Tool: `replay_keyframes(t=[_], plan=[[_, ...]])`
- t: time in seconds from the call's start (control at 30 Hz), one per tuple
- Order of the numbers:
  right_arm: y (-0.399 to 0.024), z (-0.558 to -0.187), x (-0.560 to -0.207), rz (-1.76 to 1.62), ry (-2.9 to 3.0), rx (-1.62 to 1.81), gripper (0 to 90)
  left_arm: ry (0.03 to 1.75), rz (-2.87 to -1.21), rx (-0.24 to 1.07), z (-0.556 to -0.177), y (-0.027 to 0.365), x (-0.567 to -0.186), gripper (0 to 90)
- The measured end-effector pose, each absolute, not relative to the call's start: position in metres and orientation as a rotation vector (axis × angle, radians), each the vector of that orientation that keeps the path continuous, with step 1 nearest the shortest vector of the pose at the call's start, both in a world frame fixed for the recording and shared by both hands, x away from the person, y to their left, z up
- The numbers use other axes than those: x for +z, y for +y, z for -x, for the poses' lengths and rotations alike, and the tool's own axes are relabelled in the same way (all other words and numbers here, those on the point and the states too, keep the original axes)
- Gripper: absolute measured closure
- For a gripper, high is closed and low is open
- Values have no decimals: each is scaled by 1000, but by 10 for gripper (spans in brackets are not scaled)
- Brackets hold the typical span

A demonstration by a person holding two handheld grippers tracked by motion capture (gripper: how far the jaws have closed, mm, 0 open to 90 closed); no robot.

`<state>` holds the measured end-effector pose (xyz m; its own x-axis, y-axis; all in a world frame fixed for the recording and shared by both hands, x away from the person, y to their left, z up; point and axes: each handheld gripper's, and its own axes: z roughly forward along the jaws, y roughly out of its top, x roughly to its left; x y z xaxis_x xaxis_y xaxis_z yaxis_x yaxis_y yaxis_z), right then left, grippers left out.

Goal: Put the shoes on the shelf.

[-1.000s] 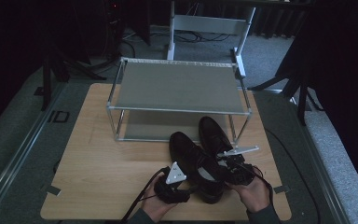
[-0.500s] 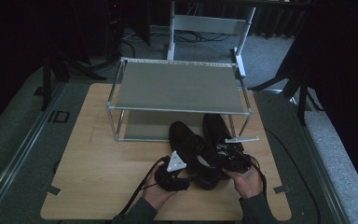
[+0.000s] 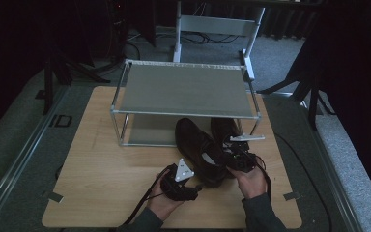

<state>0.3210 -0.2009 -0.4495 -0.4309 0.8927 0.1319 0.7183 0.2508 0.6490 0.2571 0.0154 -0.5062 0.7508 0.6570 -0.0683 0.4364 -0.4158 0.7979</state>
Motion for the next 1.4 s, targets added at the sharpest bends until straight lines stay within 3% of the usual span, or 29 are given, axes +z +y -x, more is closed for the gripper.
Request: replay_keyframes(t=[0.63,1.4], plan=[[-185,-338,-442,-1500,2166,943,812,862,-2047,340,-280,13,-515,346],[-169,-356,-454,-1527,2085,918,811,976,-1946,482,-299,35,-519,494]])
